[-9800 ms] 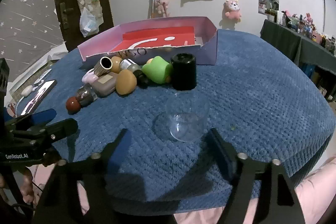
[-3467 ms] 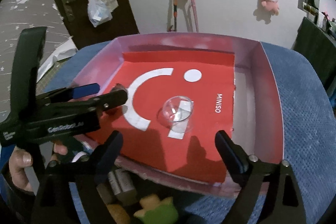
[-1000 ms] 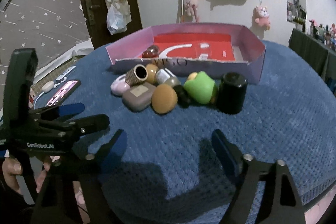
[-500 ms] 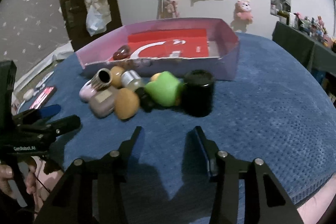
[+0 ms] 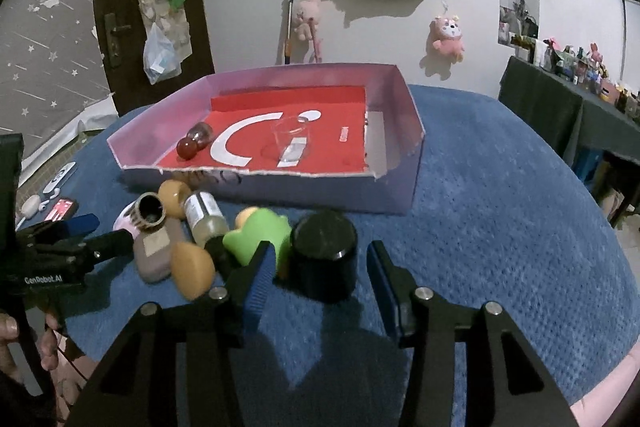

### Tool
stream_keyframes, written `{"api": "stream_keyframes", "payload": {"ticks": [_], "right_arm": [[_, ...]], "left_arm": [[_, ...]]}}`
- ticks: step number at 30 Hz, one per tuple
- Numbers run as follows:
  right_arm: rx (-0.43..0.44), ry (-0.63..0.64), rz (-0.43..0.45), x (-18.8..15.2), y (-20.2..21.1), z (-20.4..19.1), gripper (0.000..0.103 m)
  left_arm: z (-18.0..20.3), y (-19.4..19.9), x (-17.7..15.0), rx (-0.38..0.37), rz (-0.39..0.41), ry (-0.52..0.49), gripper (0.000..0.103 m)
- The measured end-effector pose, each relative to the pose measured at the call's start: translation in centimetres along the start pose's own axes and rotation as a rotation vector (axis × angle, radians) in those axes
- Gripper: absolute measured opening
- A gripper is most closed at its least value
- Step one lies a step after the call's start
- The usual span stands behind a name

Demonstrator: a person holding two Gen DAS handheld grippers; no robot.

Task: Organize rigid objects
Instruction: 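Grasp the black cylinder with the right gripper while the left gripper grasps the lavender compact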

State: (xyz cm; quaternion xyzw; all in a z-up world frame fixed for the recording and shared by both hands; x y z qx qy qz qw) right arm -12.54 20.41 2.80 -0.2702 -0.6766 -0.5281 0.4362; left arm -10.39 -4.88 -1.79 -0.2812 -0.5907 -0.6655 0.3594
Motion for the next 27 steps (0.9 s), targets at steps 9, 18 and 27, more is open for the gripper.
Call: {"api": "stream_keyframes", "payload": {"ticks": [9, 18, 27], "right_arm": [[-0.014, -0.039, 0.001, 0.4, -0.6, 1.1, 0.05], [0.02, -0.057, -0.013, 0.4, -1.5, 1.0, 0.039], [0.05, -0.097, -0.016, 0.5, -0.9, 1.3, 0.039]], "left_arm": [[-0.2, -0.2, -0.1, 0.014, 0.022, 0.008, 0.101], [0.6, -1.3, 0.1, 0.054, -0.007, -0.05, 0.094], [2.0, -1.2, 0.5, -0.024, -0.01, -0.064, 0.048]]}}
Point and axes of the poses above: each gripper's, at about its wrist camera, not at the fingertips, and y roughly against the way its jaws point, z to its right, x to its top, the point moved 2 cm from there along -y, roughly the way its jaws point, and after that the axes turned 10 degrees about z, right-handed, at the moved point
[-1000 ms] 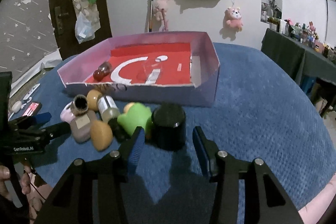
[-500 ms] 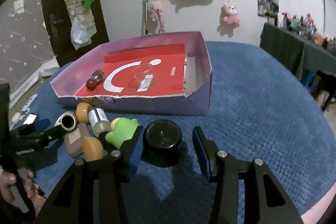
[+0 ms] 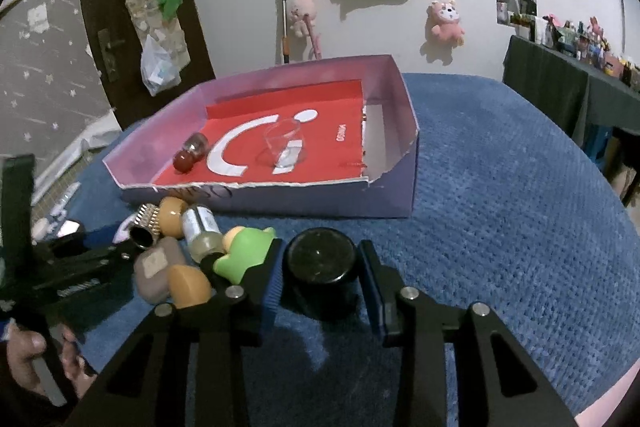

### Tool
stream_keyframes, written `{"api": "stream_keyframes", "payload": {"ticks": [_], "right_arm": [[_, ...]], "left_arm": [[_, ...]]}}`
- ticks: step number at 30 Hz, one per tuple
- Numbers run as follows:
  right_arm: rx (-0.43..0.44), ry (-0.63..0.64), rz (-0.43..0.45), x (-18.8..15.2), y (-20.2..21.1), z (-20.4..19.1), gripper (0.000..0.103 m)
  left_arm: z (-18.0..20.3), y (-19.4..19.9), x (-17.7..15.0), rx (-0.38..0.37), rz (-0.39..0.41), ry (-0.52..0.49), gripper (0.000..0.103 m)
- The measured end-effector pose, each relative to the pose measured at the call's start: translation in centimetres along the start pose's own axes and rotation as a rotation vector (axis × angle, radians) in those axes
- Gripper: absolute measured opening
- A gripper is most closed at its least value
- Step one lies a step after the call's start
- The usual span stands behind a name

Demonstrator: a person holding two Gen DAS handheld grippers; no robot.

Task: Organize rigid objects
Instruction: 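Grasp the black cylinder with the right gripper while the left gripper grasps the lavender compact, then lift and carry the black cylinder and lavender compact into the pink box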

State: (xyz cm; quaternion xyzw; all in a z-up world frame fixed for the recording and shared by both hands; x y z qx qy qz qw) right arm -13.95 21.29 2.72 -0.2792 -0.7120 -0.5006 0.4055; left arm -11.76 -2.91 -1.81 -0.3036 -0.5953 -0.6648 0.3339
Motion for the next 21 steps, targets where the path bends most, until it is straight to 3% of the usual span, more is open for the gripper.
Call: {"api": "stream_keyframes", "payload": {"ticks": [4, 10, 21], "right_arm": [[0.009, 0.023, 0.024, 0.5, 1.1, -0.7, 0.039], [0.063, 0.036, 0.047, 1.1, 2.4, -2.5, 0.038], [0.173, 0.091, 0.039, 0.6, 3.8, -7.0, 0.038]], "left_arm": [[-1.1, 0.9, -0.2, -0.054, 0.004, 0.075, 0.048], [-1.5, 2.9, -0.5, -0.063, 0.017, 0.094, 0.048], [0.7, 5.6, -0.3, -0.133, 0.047, 0.059, 0.048]]}}
Point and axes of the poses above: each gripper's, at about its wrist camera, not at the fingertips, and y roughly against the way its jaws point, z to its right, x to its top, the point moved 2 cm from there along -y, roughly the way its jaws point, and after that the axes turned 10 degrees about z, right-handed, at the moved point
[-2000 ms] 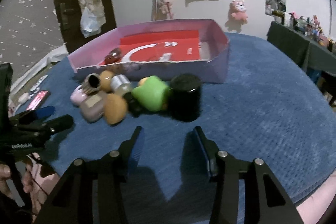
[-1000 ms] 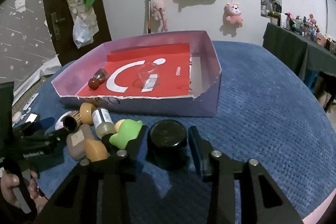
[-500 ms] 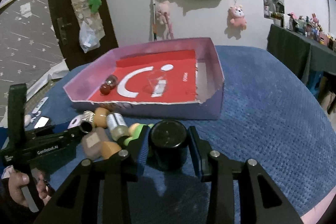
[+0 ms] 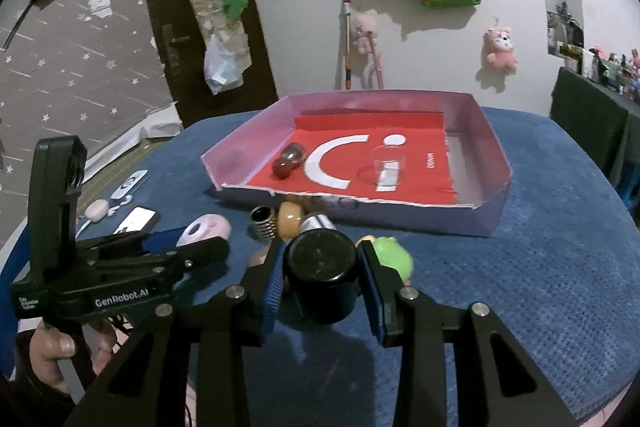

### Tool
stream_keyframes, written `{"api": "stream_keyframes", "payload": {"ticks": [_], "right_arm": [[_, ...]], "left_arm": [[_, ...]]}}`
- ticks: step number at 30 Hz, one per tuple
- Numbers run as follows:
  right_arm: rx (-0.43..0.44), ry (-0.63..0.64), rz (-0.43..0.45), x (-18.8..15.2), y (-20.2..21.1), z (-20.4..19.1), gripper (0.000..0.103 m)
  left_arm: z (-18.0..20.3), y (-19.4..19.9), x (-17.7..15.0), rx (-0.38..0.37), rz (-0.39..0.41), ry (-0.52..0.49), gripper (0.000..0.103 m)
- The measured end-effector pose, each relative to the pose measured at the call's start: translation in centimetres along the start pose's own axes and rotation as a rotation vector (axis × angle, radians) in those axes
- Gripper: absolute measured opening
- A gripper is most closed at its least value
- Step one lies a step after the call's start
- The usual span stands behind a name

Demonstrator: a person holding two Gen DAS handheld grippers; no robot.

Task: Organize rigid objects
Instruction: 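Lift and carry the black cylinder and lavender compact into the pink box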

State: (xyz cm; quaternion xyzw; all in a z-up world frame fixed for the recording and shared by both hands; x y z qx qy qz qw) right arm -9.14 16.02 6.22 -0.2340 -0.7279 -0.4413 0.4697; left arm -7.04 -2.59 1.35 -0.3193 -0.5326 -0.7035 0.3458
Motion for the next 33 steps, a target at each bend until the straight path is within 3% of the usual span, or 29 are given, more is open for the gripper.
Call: {"api": "stream_keyframes", "payload": {"ticks": [16, 33], "right_arm": [[0.011, -0.005, -0.024, -0.6, -0.1, -0.2, 0.038], [0.039, -0.003, -0.011, 1.0, -0.3, -0.2, 0.038]], "left_arm": [[0.2, -0.2, -0.2, -0.026, -0.011, 0.009, 0.048], [1.0, 0.2, 2.4, -0.055, 0.027, -0.018, 0.048]]}}
Point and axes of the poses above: each gripper's, at about its wrist camera, not at the fingertips, and y roughly against the way its jaws point, z to its right, x to its top, the point moved 2 cm from there along -y, roughly the way its jaws point, and after that the axes turned 10 degrees about z, right-handed, at the moved point
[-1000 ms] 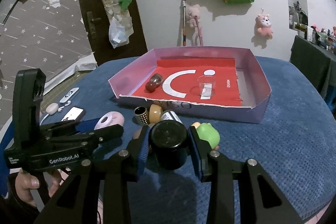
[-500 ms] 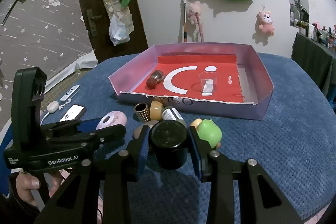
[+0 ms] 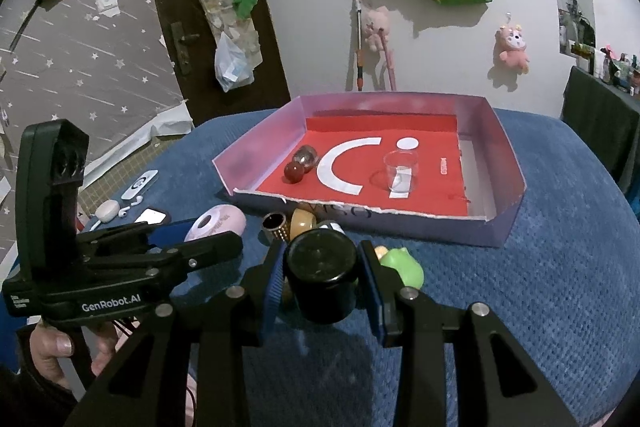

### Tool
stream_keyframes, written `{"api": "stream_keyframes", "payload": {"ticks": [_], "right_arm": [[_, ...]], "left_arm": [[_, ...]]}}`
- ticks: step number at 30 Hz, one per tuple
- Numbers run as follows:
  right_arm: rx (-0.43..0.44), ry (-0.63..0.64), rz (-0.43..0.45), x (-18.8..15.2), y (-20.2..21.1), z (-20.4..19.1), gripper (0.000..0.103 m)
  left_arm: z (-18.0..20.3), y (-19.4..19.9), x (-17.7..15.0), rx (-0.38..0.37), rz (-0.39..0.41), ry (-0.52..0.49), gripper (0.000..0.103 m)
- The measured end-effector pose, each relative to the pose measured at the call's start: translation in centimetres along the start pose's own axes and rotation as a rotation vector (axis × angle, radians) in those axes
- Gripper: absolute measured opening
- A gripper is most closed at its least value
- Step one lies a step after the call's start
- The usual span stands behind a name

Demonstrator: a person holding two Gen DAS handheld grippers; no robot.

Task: Organize rigid objects
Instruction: 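Lift and carry the black cylinder and lavender compact into the pink box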

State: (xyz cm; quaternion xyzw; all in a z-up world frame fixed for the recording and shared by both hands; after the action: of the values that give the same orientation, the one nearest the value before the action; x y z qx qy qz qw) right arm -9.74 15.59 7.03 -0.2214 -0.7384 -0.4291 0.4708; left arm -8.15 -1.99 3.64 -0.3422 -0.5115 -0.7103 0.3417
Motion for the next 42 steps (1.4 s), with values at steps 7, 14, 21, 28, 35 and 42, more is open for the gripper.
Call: {"api": "stream_keyframes", "payload": {"ticks": [7, 14, 21, 28, 35, 42], "right_arm": [[0.001, 0.009, 0.017, 1.5, -0.1, 0.4, 0.038], [-0.005, 0.029, 0.033, 3.2, -0.5, 0.9, 0.038], [-0.01, 0.044, 0.034, 4.6, -1.3, 1.5, 0.038], [-0.023, 0.05, 0.016, 5.5, -2.8, 2.7, 0.038], [-0.026, 0.028, -0.032, 6.0, -4.6, 4.4, 0.038], [-0.03, 0.012, -0.085, 6.1, -6.9, 5.5, 0.038]], "left_arm": [[0.0, -0.2, 1.6, -0.006, 0.023, -0.01, 0.048], [0.2, -1.0, 2.9, -0.003, 0.029, -0.027, 0.048], [0.0, -2.2, 3.7, -0.013, 0.012, -0.021, 0.048], [-0.2, -3.7, 4.5, -0.004, -0.008, -0.032, 0.048], [-0.8, -5.6, 4.9, -0.004, -0.044, -0.022, 0.048], [-1.4, -8.0, 4.5, 0.0, -0.101, -0.016, 0.048]]}}
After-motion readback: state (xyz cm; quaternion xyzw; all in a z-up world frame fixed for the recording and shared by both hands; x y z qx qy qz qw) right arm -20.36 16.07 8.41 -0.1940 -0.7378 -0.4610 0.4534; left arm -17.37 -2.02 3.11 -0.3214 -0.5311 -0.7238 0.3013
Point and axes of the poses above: each gripper's, at about its wrist camera, not at the fingertips, and y roughly against the way its jaws point, z to its right, x to its top, the point moved 2 cm from there along -y, roughly the way its jaws point, and after that the axes turned 10 degrees about z, right-handed, at the moved point
